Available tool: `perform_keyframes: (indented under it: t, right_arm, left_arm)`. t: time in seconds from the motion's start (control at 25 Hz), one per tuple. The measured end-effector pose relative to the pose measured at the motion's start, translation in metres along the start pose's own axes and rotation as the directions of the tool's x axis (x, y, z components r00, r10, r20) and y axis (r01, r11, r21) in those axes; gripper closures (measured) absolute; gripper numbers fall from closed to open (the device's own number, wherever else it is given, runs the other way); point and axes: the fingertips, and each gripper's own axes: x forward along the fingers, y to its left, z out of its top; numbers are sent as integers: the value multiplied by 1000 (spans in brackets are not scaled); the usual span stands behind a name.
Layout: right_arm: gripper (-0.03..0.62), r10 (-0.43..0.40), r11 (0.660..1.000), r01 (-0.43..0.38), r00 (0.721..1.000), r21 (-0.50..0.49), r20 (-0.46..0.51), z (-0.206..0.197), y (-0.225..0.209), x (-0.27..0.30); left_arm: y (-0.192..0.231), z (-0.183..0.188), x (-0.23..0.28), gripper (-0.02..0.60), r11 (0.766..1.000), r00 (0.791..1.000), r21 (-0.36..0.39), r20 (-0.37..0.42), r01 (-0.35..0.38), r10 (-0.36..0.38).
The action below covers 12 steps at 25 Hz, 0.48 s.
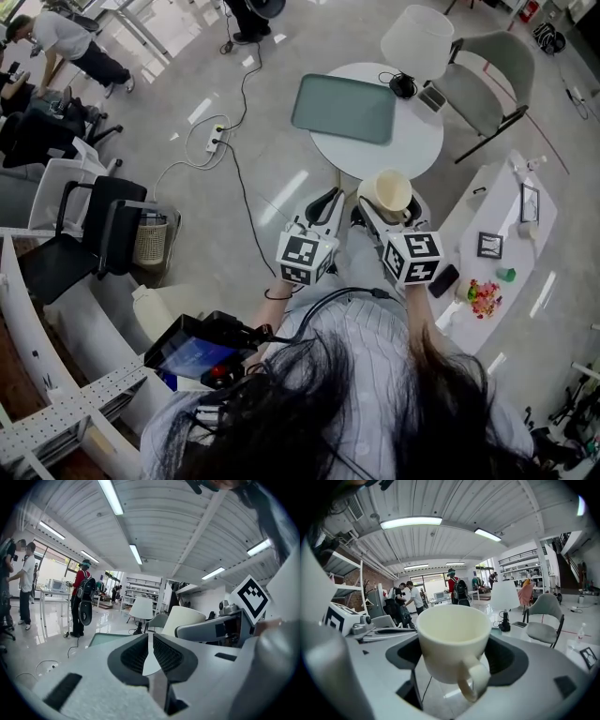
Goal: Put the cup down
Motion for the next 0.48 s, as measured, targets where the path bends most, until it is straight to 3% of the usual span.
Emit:
perform_keyframes:
  t: [0.48]
  right_arm:
    - [169, -6, 1000, 7, 1000, 29, -18, 7, -49, 58]
  left_arm:
    - [39, -1, 44, 543, 998, 998, -30, -49, -51, 50]
